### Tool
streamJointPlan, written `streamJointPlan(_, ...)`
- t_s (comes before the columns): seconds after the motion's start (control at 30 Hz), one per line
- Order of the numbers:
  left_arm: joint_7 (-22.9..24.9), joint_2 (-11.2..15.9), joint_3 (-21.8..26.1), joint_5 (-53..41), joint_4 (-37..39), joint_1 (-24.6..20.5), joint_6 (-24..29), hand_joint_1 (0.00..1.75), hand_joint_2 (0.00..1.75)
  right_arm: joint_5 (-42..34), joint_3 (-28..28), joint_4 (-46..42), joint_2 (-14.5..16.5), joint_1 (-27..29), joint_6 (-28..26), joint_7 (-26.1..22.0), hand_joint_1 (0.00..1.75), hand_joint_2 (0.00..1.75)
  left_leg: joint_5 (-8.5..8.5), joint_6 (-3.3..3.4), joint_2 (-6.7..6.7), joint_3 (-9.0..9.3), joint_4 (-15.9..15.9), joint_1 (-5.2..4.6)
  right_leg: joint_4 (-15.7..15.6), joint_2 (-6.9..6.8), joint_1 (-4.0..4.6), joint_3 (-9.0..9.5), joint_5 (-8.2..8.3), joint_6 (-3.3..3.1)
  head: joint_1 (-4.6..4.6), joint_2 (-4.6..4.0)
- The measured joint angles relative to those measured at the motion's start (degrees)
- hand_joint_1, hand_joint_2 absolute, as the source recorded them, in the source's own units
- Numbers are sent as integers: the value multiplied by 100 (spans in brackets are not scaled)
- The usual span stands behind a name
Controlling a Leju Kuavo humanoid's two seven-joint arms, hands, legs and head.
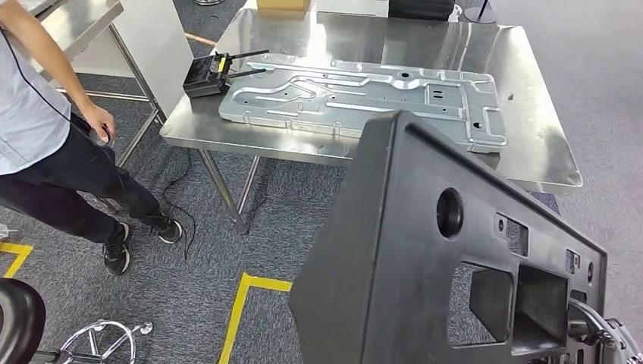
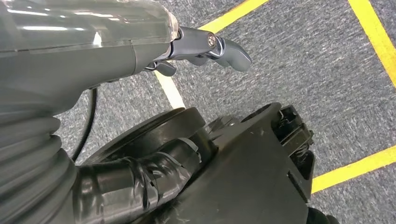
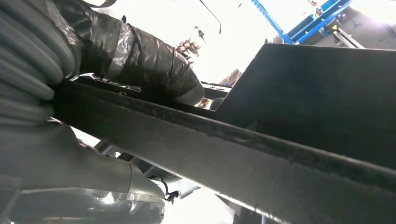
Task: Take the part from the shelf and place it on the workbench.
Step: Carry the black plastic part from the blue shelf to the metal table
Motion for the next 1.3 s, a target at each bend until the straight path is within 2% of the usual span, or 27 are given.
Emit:
streamJointPlan(0.03, 1, 0, 0, 0, 0, 3, 0, 0, 175, 2, -1, 1, 0, 0, 0, 0, 175, 175, 136, -5, 0, 31, -120, 9, 0, 4, -3, 24, -16, 9, 1, 0)
streamJointPlan(0.1, 8, -2, 0, 0, 0, 6, -3, 0, 175, 10, -3, 2, 0, -1, 0, 0, 175, 175, 632, 33, 2, 366, -964, 8, 14, 15, 5, 122, -108, 96, 4, 0)
streamJointPlan(0.17, 15, -5, 0, 0, 0, 6, -6, 0, 175, 17, -8, 2, 0, -5, 0, 0, 175, 175, 912, 116, 1, 658, -1631, -17, 9, 18, 14, 190, -175, 201, 8, 0)
streamJointPlan(0.23, 16, -7, 0, -1, 0, 11, -8, 0, 175, 19, -16, 2, 0, -8, 0, 0, 175, 175, 918, 203, 0, 693, -1680, -12, 42, 18, -4, 196, -217, 270, 8, 0)
streamJointPlan(0.27, 16, -7, 0, -2, 0, 12, -9, 0, 175, 18, -25, 2, 0, -13, 0, 0, 175, 175, 920, 245, 1, 720, -1711, -6, 172, 19, -13, 145, -294, 298, 9, 0)
streamJointPlan(0.3, 16, -7, 0, -3, 0, 8, -9, 0, 175, 16, -34, 2, 0, -18, 0, 0, 175, 175, 918, 283, 4, 749, -1737, 2, 422, 20, -19, 25, -420, 317, 10, 0)
streamJointPlan(0.37, 13, -9, -1, -6, 0, 2, -7, 0, 175, 10, -52, 3, 0, -25, 0, 0, 175, 175, 882, 332, 7, 779, -1742, -10, 1188, 21, -20, -411, -721, 333, 10, 0)
streamJointPlan(0.4, 11, -10, -2, -9, 0, 3, -4, 0, 175, 6, -59, 5, 0, -25, 0, 0, 175, 175, 857, 346, 6, 800, -1741, -18, 1512, 20, -21, -626, -788, 336, 10, 0)
streamJointPlan(0.43, 9, -10, -2, -13, 0, 6, -3, 0, 175, 3, -66, 7, 0, -25, 0, 0, 175, 175, 827, 351, 2, 833, -1740, -27, 1658, 20, -21, -761, -741, 333, 10, 0)
streamJointPlan(0.47, 9, -10, -3, -16, 0, 10, -3, 0, 175, 0, -73, 8, 0, -25, 0, 0, 175, 175, 792, 350, -5, 880, -1740, -34, 1576, 20, -20, -781, -573, 321, 10, 0)
streamJointPlan(0.53, 8, -17, -5, -23, 1, 19, -7, 0, 175, -7, -84, 7, 0, -28, 0, 1, 175, 175, 710, 328, -18, 994, -1741, -40, 888, 20, -3, -539, -73, 263, 12, 0)
streamJointPlan(0.57, 7, -23, -7, -25, 2, 17, -9, 0, 175, -11, -87, 7, 0, -31, 1, 1, 175, 175, 666, 305, -23, 1032, -1735, -50, 538, 17, 17, -395, 86, 226, 10, 0)
streamJointPlan(0.6, 5, -29, -8, -26, 3, 14, -11, 0, 175, -15, -89, 5, 0, -35, 1, 1, 175, 175, 631, 278, -25, 1050, -1735, -54, 297, 18, 38, -294, 161, 192, 8, 0)
streamJointPlan(0.67, 2, -36, -9, -26, 4, 0, -13, 0, 175, -21, -91, 3, -1, -38, 1, 0, 175, 175, 586, 218, -20, 1064, -1748, -60, 158, 29, 74, -236, 121, 141, 4, 0)
streamJointPlan(0.77, -14, -36, -21, -30, 4, -18, -12, 0, 175, -25, -94, 1, -2, -44, 0, 0, 175, 175, 488, 126, -6, 1095, -1672, -61, 55, 47, 25, -132, 86, 72, -3, 0)
streamJointPlan(0.8, -26, -36, -30, -32, 4, -22, -11, 0, 175, -25, -94, 1, -2, -54, 0, 0, 175, 175, 383, 96, -4, 999, -1454, -57, 18, 38, 2, -76, 71, 46, -8, 0)
streamJointPlan(0.83, -38, -35, -39, -34, 4, -21, -11, 0, 175, -25, -94, 1, -2, -66, 0, 0, 175, 175, 246, 72, -3, 811, -1111, -39, 0, 22, -4, -27, 47, 24, -13, 0)
streamJointPlan(0.9, -55, -35, -56, -38, 4, -13, -13, 0, 175, -24, -95, 2, -2, -94, 0, 0, 175, 175, 8, 30, 0, 300, -316, -9, -4, 7, -6, 46, -19, -1, -19, 0)
streamJointPlan(0.93, -58, -35, -61, -39, 4, -3, -15, 0, 175, -23, -95, 2, -2, -102, 0, 0, 175, 175, 17, 16, 0, 111, -90, 3, -3, 10, -6, 90, -58, 1, -19, 0)
streamJointPlan(0.97, -59, -34, -66, -40, 4, 8, -16, 0, 175, -23, -95, 2, -2, -107, 0, 0, 175, 175, 158, 8, 0, 29, -89, 12, -3, 16, -9, 146, -102, 11, -19, 0)
streamJointPlan(1.0, -59, -33, -73, -41, 4, 17, -17, 0, 175, -23, -95, 2, -2, -110, 0, 0, 175, 175, 407, 8, 1, 59, -315, 18, -2, 23, -14, 216, -152, 26, -20, 0)
streamJointPlan(1.03, -60, -32, -81, -42, 4, 22, -18, 0, 175, -23, -96, 2, -2, -114, 0, 0, 175, 175, 704, 16, 4, 170, -699, 21, -3, 26, -19, 283, -208, 49, -19, 0)
streamJointPlan(1.07, -60, -31, -91, -42, 4, 27, -20, 0, 175, -23, -96, 2, -2, -124, 0, 0, 175, 175, 917, 28, 6, 302, -1075, 9, 1, 28, -14, 340, -269, 82, -18, 0)
streamJointPlan(1.1, -61, -31, -99, -42, 4, 23, -22, 0, 175, -23, -96, 2, -2, -135, 0, 0, 175, 175, 1035, 52, 7, 412, -1357, -3, 0, 30, -7, 378, -321, 118, -18, 0)
streamJointPlan(1.13, -63, -31, -108, -42, 4, 18, -25, 0, 175, -22, -96, 1, -2, -150, 0, 0, 175, 175, 1058, 80, 6, 475, -1514, -17, -13, 30, 2, 400, -359, 156, -17, 0)
streamJointPlan(1.23, -66, -30, -125, -42, 4, 16, -28, 0, 175, -17, -96, 1, -4, -176, 0, 0, 175, 175, 984, 200, -8, 556, -1619, -18, 16, 29, 3, 476, -367, 259, -14, 0)
streamJointPlan(1.3, -66, -28, -131, -43, 4, 23, -28, 0, 175, -17, -96, 2, -7, -194, 0, 0, 175, 175, 956, 281, -12, 664, -1666, -4, 296, 27, -11, 383, -499, 306, -13, 0)
